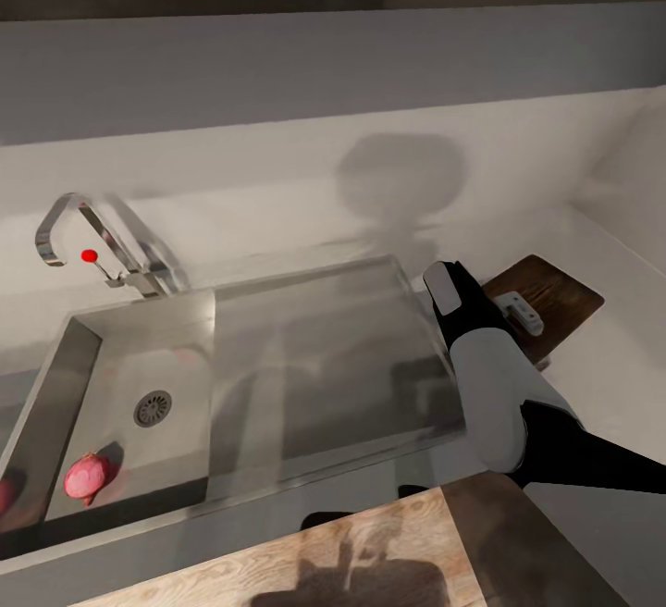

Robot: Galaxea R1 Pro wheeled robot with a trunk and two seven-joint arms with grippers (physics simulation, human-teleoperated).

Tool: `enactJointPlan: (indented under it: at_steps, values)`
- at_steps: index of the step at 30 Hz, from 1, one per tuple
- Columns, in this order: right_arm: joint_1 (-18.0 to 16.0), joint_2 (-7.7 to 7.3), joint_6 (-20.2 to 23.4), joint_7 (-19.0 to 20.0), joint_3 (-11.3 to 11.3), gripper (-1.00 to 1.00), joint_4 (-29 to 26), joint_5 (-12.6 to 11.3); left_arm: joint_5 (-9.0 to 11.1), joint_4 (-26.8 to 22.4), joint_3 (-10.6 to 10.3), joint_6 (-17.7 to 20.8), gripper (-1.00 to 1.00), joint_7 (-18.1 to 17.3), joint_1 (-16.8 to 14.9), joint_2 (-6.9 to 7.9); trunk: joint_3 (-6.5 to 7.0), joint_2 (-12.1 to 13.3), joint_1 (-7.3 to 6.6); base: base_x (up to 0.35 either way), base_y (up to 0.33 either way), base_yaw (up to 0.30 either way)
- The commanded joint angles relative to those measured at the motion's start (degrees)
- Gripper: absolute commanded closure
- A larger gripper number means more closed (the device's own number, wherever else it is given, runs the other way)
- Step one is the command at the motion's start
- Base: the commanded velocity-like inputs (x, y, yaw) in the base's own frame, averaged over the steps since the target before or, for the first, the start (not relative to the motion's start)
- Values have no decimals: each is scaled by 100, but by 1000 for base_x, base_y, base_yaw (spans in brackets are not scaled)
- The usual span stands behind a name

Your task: In the kitchen, take the Vidalia onion out of the sink, dice it on the chopping board with the paring knife, put the diced onion into the bowl on the countertop, then place both the paring knife and the chopping board into the sink.

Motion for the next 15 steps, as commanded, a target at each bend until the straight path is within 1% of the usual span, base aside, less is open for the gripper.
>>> enactJointPlan:
  at_steps: [1,7,12,15]
  values:
    - [-3,5,40,-13,-20,-100,-8,-3,2,-10,0,-6,-100,-4,4,0,-8,-10,3,2,1,0]
    - [-3,5,40,-17,-22,-100,-10,-3,-1,-10,1,-7,-100,-4,4,0,-8,-10,3,15,0,0]
    - [-4,5,40,-14,-23,-100,-10,-3,1,-10,0,-8,-100,-4,4,0,-8,-10,3,191,0,0]
    - [-1,5,40,-13,-23,-100,-10,-3,1,-10,0,-8,-100,-4,4,0,-8,-10,3,110,0,0]
